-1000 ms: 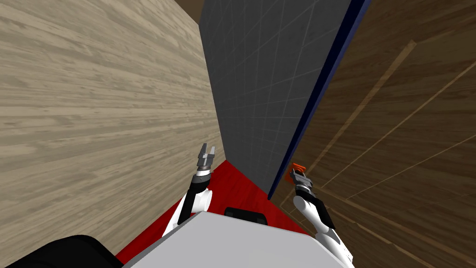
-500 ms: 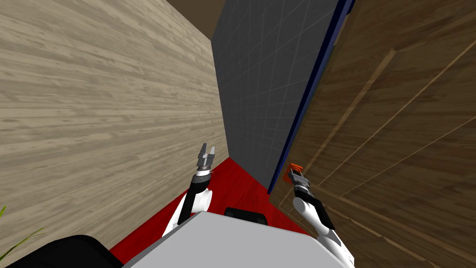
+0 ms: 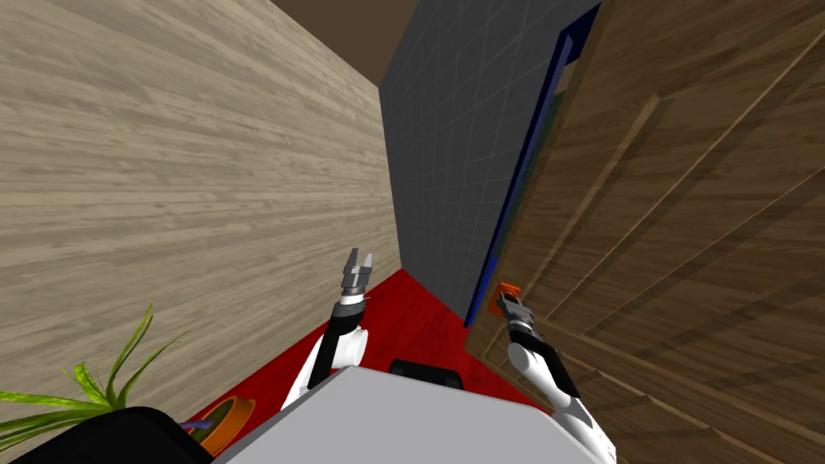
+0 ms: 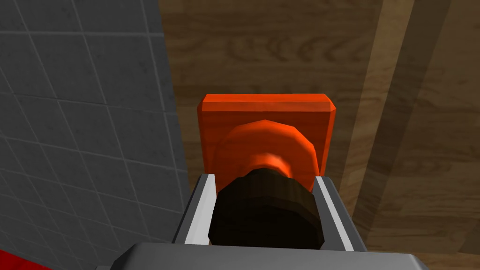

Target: Pull the door open

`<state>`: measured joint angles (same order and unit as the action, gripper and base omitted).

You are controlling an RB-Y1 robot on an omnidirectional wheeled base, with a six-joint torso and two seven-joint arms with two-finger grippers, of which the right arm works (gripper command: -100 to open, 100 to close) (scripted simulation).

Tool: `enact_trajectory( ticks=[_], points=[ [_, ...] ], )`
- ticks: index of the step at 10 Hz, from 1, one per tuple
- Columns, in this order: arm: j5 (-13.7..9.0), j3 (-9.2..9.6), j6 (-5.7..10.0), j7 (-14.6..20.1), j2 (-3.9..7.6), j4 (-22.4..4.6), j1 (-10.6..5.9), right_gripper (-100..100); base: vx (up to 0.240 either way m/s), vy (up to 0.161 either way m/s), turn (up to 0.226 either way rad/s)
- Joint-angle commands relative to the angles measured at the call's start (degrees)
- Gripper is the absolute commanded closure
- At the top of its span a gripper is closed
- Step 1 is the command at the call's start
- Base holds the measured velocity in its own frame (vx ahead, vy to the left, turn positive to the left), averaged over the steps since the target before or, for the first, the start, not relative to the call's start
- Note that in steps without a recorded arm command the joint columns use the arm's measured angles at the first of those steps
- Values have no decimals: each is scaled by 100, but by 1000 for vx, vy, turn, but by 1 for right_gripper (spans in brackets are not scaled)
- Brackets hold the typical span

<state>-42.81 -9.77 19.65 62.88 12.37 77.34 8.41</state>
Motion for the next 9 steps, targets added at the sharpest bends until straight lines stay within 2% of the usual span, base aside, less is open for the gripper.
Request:
enact_trajectory(
  ticks=[1,9],
  points=[
    [-5,89,21,66,71,38,48,100,-157,-18,121],
    [-30,584,137,433,461,250,316,100,-256,-26,145]
  ],
)
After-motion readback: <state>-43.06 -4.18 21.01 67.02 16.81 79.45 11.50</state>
